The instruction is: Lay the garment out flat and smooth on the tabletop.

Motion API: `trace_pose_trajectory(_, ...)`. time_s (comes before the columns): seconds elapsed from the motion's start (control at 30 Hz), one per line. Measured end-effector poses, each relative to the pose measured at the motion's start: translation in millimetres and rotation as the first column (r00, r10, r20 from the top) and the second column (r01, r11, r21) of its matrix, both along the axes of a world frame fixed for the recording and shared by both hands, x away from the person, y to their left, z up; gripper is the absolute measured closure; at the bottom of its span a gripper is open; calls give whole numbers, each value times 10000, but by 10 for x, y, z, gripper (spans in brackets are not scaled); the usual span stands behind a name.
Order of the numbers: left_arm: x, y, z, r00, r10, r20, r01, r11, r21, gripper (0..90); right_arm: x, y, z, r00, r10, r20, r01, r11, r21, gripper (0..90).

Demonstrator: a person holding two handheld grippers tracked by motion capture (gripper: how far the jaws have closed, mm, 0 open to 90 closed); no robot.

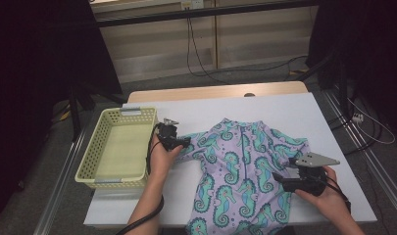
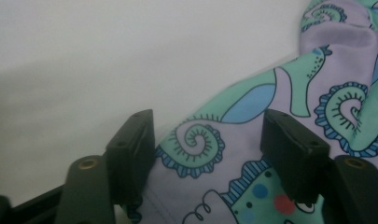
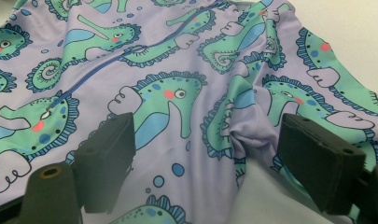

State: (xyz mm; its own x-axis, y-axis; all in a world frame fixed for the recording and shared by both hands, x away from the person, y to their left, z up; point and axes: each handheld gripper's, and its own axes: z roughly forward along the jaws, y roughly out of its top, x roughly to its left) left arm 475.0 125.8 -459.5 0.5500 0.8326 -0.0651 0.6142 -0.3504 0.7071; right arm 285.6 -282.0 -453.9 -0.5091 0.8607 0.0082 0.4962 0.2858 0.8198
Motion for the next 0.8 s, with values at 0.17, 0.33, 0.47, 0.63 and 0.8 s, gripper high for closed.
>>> trace_pose_trajectory(0.17,-9,6,8,10000,-8,99,5,9994,343,472,-7,5,-2,10000,74,20,-74,10000,-24,197)
trace_pose_trajectory(0.33,-27,-6,23,9999,118,-64,-116,9995,291,588,-7,2,-6,10000,75,-19,-76,10000,-20,196)
trace_pose_trajectory(0.47,-42,-20,44,9995,97,-299,-91,9998,202,740,-6,6,0,10000,91,17,-91,9999,-45,201)
trace_pose_trajectory(0.63,-42,-7,58,9980,141,-616,-137,9999,61,848,-12,11,-2,9999,148,-15,-148,9999,-78,200)
trace_pose_trajectory(0.8,-51,-26,96,9972,220,-711,-220,9998,21,875,-11,5,4,9999,146,20,-146,9999,-36,198)
